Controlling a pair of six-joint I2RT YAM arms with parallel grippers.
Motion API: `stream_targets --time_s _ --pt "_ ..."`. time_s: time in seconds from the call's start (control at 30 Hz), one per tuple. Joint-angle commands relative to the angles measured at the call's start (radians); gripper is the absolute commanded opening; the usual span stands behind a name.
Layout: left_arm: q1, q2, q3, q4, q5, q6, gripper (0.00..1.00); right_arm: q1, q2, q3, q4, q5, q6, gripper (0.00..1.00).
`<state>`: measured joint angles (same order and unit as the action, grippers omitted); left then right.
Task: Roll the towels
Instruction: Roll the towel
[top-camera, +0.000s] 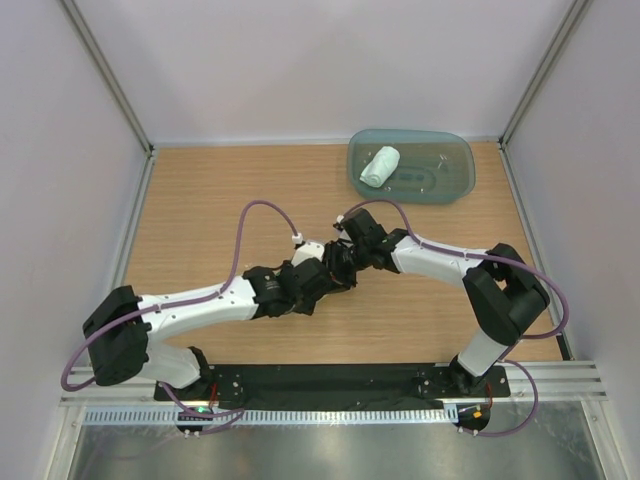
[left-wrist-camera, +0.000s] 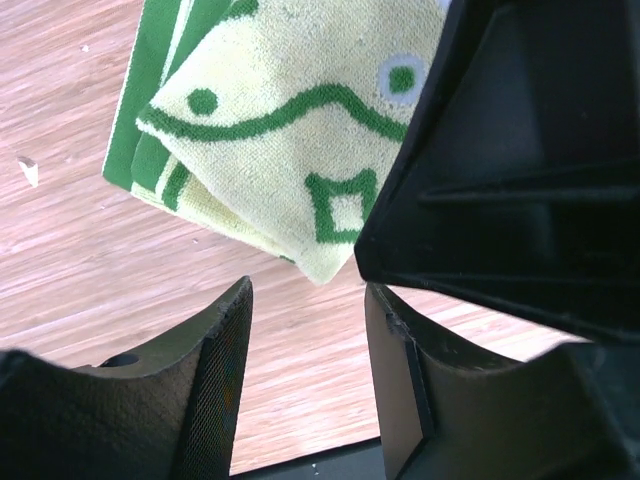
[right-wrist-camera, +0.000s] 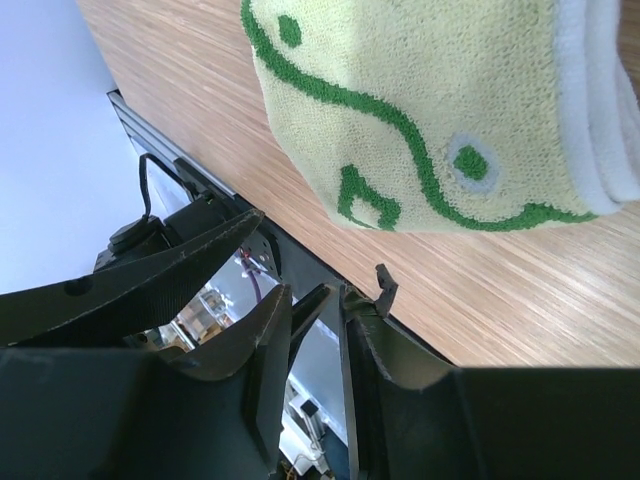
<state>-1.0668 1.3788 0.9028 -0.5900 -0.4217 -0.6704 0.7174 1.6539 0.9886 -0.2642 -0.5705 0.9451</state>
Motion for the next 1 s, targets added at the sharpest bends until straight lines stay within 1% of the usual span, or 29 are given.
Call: stream_targets --time_s 0.0,0.13,0.23,0.3,0.33,0.4,0.47,0.5,0.53,0.57,0.6,0.63,0.67,0.7,0.77,0.8,0.9,0.97 --pt "-0.019 -0.041 0.021 -0.036 -0.049 0.018 0.50 0.008 -0.011 0.013 -0.007 -0.026 -0.002 0.33" --pt "-0.022 -0.052 0.024 -0.034 -0.077 0.035 0.51 0.010 -0.029 0.022 -0.044 0.001 -0.029 0.33" --pt "-0.013 -0.047 0.042 -0.044 -0.141 0.028 0.59 0.010 -0.065 0.048 -0.114 0.067 -0.089 0.35" --pt "0.005 -0.024 0.048 -0.034 -0.143 0.019 0.61 0.007 -0.075 0.079 -0.161 0.147 -0.124 0.42" --pt "0.034 -0.006 0.051 -0.033 -0.129 0.005 0.60 0.007 -0.081 0.088 -0.202 0.177 -0.153 0.47" --pt "0.065 0.000 0.054 -0.033 -0.121 -0.014 0.59 0.007 -0.083 0.123 -0.240 0.248 -0.176 0.51" --pt "0.122 -0.007 0.039 -0.019 -0.079 -0.035 0.59 0.010 -0.069 0.151 -0.259 0.280 -0.206 0.54" --pt "0.146 -0.030 0.028 -0.004 -0.053 -0.052 0.59 0.013 -0.057 0.198 -0.274 0.299 -0.216 0.55" --pt "0.200 -0.050 0.010 0.010 -0.025 -0.060 0.58 0.022 -0.042 0.229 -0.323 0.331 -0.232 0.55" --pt "0.229 -0.067 -0.025 0.042 0.030 -0.067 0.57 0.027 -0.025 0.261 -0.346 0.351 -0.258 0.56" --pt "0.258 -0.107 -0.047 0.056 0.056 -0.084 0.56 0.036 0.015 0.328 -0.393 0.369 -0.269 0.57" --pt "0.321 -0.127 -0.062 0.070 0.079 -0.090 0.56 0.053 0.036 0.362 -0.414 0.406 -0.276 0.57" --pt "0.349 -0.148 -0.093 0.082 0.102 -0.098 0.55 0.063 0.062 0.396 -0.431 0.419 -0.285 0.57" --pt "0.372 -0.170 -0.105 0.085 0.127 -0.104 0.54 0.074 0.116 0.466 -0.447 0.426 -0.298 0.57" --pt "0.419 -0.227 -0.122 0.072 0.133 -0.109 0.54 0.106 0.185 0.542 -0.503 0.445 -0.312 0.59" --pt "0.435 -0.242 -0.128 0.061 0.142 -0.110 0.54 0.117 0.252 0.614 -0.538 0.457 -0.319 0.59" --pt "0.502 -0.299 -0.145 0.016 0.181 -0.112 0.54 0.160 0.346 0.737 -0.595 0.491 -0.328 0.59" --pt "0.547 -0.355 -0.157 0.001 0.202 -0.106 0.54 0.174 0.421 0.786 -0.619 0.508 -0.330 0.59"
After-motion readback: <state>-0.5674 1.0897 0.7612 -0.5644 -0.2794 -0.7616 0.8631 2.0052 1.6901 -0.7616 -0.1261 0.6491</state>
